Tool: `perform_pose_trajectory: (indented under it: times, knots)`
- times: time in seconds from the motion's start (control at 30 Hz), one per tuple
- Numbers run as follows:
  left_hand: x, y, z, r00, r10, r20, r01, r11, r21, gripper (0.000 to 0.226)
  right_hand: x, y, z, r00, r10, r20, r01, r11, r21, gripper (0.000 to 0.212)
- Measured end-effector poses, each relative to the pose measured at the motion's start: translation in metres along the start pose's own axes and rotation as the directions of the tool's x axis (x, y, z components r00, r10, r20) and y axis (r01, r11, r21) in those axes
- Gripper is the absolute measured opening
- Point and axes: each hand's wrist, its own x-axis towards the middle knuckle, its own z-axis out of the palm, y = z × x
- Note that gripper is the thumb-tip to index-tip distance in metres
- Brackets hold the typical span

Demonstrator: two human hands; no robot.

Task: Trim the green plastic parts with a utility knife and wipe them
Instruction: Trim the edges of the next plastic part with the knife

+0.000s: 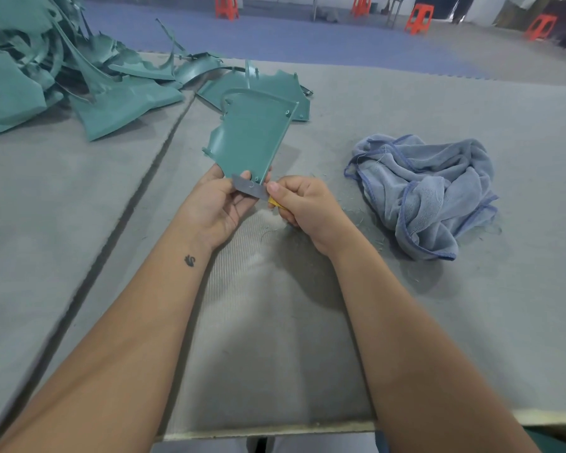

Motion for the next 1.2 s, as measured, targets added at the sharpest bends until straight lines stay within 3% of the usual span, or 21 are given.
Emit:
perform_pose_trajectory:
  times: [0.3, 0.57, 0.6, 0.67, 0.7, 0.77, 0.9, 1.03, 1.1, 1.2]
  knots:
    - [0.001, -0.001, 0.000, 1.000, 0.005, 0.009, -0.005, 1.000, 0.006, 0.027, 0.001, 0.002, 0.001, 0.996, -0.045, -0.075, 0.044, 0.999, -0.009, 0.031]
    - [-0.001, -0.003, 0.002, 1.000, 0.020, -0.013, -0.020, 1.000, 0.024, 0.039, 0.002, 0.005, 0.001, 0.988, -0.068, -0.139, 0.067, 0.998, -0.014, 0.034]
    - [-0.002, -0.002, 0.001, 1.000, 0.014, -0.017, -0.013, 0.999, 0.031, 0.039, 0.003, 0.005, 0.001, 0.981, -0.050, -0.186, 0.055, 0.998, 0.021, 0.034]
    - [-0.003, -0.001, -0.002, 1.000, -0.016, -0.011, 0.016, 0.998, 0.064, 0.039, 0.006, 0.005, -0.004, 0.951, 0.030, -0.308, 0.054, 0.964, 0.260, 0.030]
    - [-0.004, -0.001, -0.003, 1.000, -0.027, -0.004, 0.027, 0.996, 0.084, 0.040, 0.008, 0.005, -0.008, 0.945, 0.049, -0.323, 0.081, 0.922, 0.378, 0.027]
    - [-0.006, -0.001, -0.005, 1.000, -0.030, 0.003, 0.029, 0.995, 0.099, 0.040, 0.010, 0.005, -0.011, 0.951, 0.035, -0.308, 0.112, 0.887, 0.448, 0.026]
    - [-0.005, -0.002, -0.002, 1.000, -0.009, -0.016, 0.010, 0.998, 0.058, 0.036, 0.008, 0.008, -0.010, 0.978, 0.003, -0.208, 0.073, 0.931, 0.358, 0.029]
    - [-0.003, -0.003, -0.002, 0.998, 0.021, -0.057, -0.020, 1.000, 0.022, 0.037, 0.005, 0.009, -0.006, 0.999, -0.036, -0.031, 0.038, 0.998, 0.053, 0.036]
    - [-0.003, -0.003, -0.001, 0.998, 0.032, -0.062, -0.030, 0.999, 0.029, 0.040, 0.005, 0.008, -0.003, 0.999, -0.035, -0.037, 0.034, 0.998, -0.047, 0.036]
    - [-0.003, -0.002, -0.002, 0.998, 0.025, -0.056, -0.022, 0.998, 0.064, 0.032, 0.007, 0.008, -0.002, 0.992, -0.039, -0.124, 0.037, 0.999, -0.020, 0.036]
